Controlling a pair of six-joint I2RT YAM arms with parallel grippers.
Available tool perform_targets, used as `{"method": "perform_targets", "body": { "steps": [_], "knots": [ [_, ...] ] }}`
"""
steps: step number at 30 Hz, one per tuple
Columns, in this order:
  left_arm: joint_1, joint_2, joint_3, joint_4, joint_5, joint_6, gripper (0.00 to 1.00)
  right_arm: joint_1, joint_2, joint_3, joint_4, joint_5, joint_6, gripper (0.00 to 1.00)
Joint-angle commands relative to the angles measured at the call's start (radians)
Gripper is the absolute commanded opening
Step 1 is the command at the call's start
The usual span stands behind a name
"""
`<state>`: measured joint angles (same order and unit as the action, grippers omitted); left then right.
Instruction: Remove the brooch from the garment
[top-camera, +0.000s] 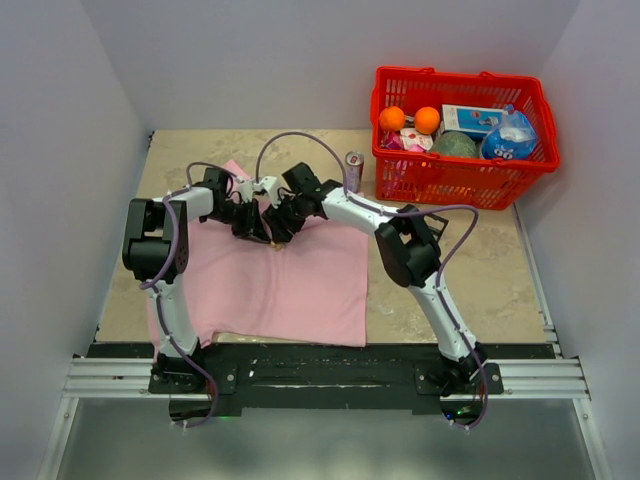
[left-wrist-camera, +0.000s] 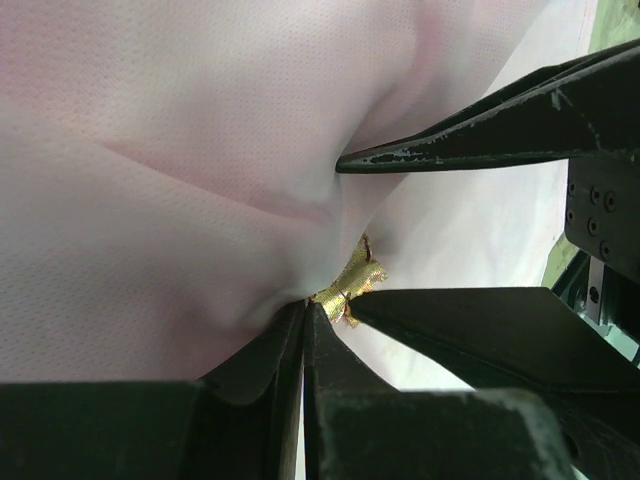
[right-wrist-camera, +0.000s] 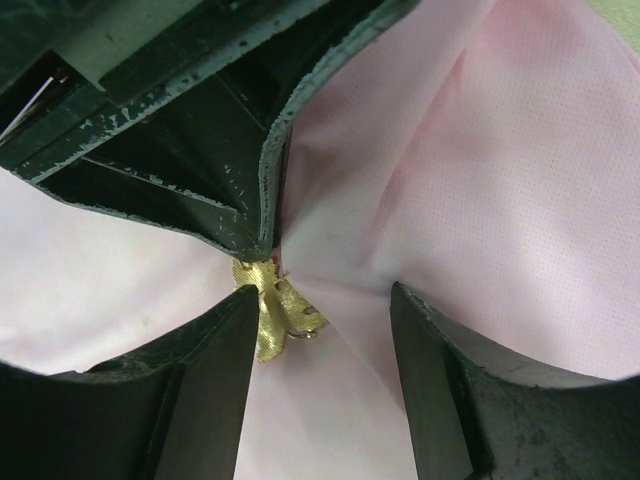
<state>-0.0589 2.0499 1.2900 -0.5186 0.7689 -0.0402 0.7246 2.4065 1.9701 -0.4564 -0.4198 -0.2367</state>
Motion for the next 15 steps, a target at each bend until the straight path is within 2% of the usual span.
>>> {"method": "perform_targets", "body": {
  "steps": [1, 7, 15],
  "knots": [
    [0.007, 0.019, 0.031, -0.004, -0.025, 0.026, 0.08, -0.010, 0.072, 0.013, -0.099, -0.074, 0.051, 0.60],
    [0.007, 0.015, 0.031, -0.009, -0.026, 0.028, 0.08, 0.002, 0.080, -0.007, -0.102, -0.039, 0.047, 0.62],
    [0.007, 0.018, 0.041, -0.017, -0.031, 0.030, 0.08, 0.018, 0.095, -0.013, -0.108, 0.053, 0.013, 0.58]
  ]
}}
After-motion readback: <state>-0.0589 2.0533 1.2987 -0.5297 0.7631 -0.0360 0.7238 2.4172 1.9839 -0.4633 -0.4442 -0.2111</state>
